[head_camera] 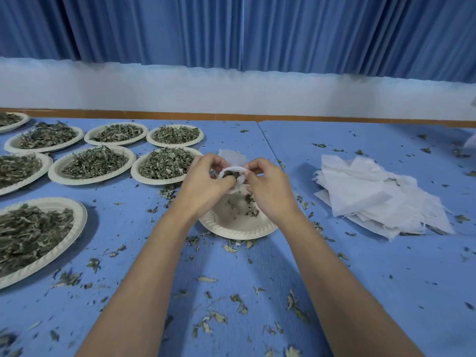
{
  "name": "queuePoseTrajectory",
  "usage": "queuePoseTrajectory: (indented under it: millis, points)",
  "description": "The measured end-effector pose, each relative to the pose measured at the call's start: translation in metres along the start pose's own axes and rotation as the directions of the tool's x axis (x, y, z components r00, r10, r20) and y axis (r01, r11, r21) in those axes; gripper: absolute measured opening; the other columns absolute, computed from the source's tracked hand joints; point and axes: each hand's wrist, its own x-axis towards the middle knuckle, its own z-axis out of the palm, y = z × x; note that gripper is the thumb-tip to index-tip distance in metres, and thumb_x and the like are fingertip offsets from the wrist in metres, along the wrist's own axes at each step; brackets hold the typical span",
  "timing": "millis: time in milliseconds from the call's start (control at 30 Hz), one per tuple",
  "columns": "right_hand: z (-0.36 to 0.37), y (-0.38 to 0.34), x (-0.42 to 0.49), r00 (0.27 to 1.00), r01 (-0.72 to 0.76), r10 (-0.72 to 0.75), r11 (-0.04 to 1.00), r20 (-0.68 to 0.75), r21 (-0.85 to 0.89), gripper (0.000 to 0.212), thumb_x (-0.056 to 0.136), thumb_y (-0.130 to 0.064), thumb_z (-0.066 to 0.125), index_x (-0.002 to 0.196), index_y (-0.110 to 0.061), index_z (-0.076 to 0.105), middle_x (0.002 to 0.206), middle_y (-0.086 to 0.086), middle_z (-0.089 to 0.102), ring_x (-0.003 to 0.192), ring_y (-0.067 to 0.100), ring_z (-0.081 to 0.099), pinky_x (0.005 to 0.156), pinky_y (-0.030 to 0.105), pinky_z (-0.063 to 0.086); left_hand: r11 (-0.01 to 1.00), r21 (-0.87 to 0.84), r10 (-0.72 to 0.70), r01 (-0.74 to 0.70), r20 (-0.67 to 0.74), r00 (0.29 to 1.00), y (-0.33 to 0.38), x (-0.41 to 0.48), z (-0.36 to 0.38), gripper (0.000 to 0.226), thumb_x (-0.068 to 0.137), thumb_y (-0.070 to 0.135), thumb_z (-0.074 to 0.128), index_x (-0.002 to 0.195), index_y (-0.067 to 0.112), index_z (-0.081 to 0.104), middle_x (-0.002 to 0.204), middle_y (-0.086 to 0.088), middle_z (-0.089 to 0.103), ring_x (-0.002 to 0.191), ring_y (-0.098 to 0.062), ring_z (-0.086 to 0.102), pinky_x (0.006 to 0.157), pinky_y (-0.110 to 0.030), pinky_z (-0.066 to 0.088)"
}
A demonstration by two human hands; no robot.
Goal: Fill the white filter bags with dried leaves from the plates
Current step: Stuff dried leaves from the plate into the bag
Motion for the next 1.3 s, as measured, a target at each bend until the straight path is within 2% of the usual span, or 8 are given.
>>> queuePoseTrajectory:
  millis: [233,400,500,600,733,833,1033,1300]
  points:
    - [-0.003,0.002,0.001,1.000,0.011,-0.011,1.000,-0.013,-0.010,0.014,0.093,-0.011,0.049,0.097,-0.011,0.062,0.099,0.003,0.065,0.087,0.024,0.065,0.078,0.034,0.051,1.000,0.009,0.026,-0.027,0.045,0.999,-0.001,-0.001,0.001,0.028,0.074,0.025,0.075,0.091,0.031,0.054,0.098,0.013,0.044,0.081,-0.007,0.058,0.063,-0.013,0.041]
    - [-0.003,0.004,0.001,1.000,-0.009,0.009,0.999,0.011,0.037,0.014,0.089,-0.012,0.053,0.085,-0.022,0.061,0.096,-0.003,0.066,0.090,0.019,0.064,0.071,0.024,0.050,0.991,0.097,0.108,-0.097,-0.109,0.988,-0.003,-0.001,0.005,0.027,0.080,0.008,0.069,0.076,0.028,0.052,0.091,0.003,0.055,0.079,-0.021,0.060,0.065,-0.022,0.045]
    - [-0.010,0.007,0.002,1.000,-0.020,0.020,0.999,0.020,-0.027,0.024,0.086,-0.008,0.052,0.104,-0.017,0.063,0.109,-0.001,0.065,0.092,0.014,0.061,0.072,0.017,0.051,0.995,0.056,0.095,-0.083,-0.245,0.965,-0.003,0.000,0.005,0.026,0.082,0.005,0.063,0.072,0.025,0.052,0.086,-0.007,0.061,0.078,-0.026,0.062,0.064,-0.026,0.045]
    - [-0.014,0.009,0.002,0.951,0.067,0.070,0.903,0.300,-0.424,0.040,0.086,-0.012,0.050,0.126,-0.014,0.055,0.122,0.006,0.060,0.105,0.021,0.057,0.080,0.028,0.049,0.998,-0.047,0.032,-0.050,-0.324,0.946,-0.001,0.000,0.003,0.024,0.082,0.005,0.062,0.073,0.025,0.052,0.078,-0.002,0.059,0.080,-0.029,0.064,0.070,-0.040,0.053]
    - [-0.008,0.004,-0.004,0.788,0.156,0.247,0.806,0.564,-0.571,0.049,0.084,-0.023,0.052,0.133,-0.021,0.047,0.127,-0.003,0.054,0.112,0.017,0.049,0.084,0.028,0.044,0.994,-0.097,0.008,-0.041,-0.322,0.947,0.000,0.000,0.003,0.022,0.083,0.005,0.062,0.074,0.023,0.053,0.076,-0.001,0.057,0.083,-0.032,0.065,0.078,-0.050,0.052]
    - [-0.013,0.001,-0.003,0.788,0.163,0.270,0.775,0.554,-0.610,0.050,0.081,-0.017,0.055,0.130,-0.025,0.052,0.111,-0.006,0.063,0.094,0.012,0.055,0.071,0.025,0.047,0.991,-0.128,-0.019,-0.026,-0.332,0.943,0.000,0.000,0.004,0.022,0.083,0.006,0.063,0.074,0.023,0.053,0.075,0.002,0.055,0.084,-0.033,0.064,0.080,-0.050,0.052]
    - [-0.012,0.006,-0.002,0.893,0.199,0.087,0.802,0.441,-0.563,0.025,0.082,-0.007,0.065,0.101,-0.021,0.073,0.101,0.000,0.067,0.086,0.015,0.062,0.074,0.027,0.052,0.983,-0.184,-0.070,0.003,-0.357,0.931,-0.001,0.002,0.004,0.021,0.083,0.007,0.063,0.075,0.024,0.054,0.081,-0.002,0.059,0.082,-0.033,0.065,0.078,-0.050,0.053]
    - [0.000,0.007,-0.005,0.949,0.167,0.017,0.821,0.315,-0.546,0.020,0.083,0.000,0.055,0.083,-0.006,0.074,0.087,0.012,0.070,0.076,0.026,0.065,0.069,0.035,0.056,0.968,-0.252,-0.115,0.015,-0.384,0.916,-0.006,0.005,0.005,0.016,0.083,0.009,0.065,0.078,0.021,0.055,0.082,-0.002,0.059,0.084,-0.033,0.065,0.078,-0.049,0.055]
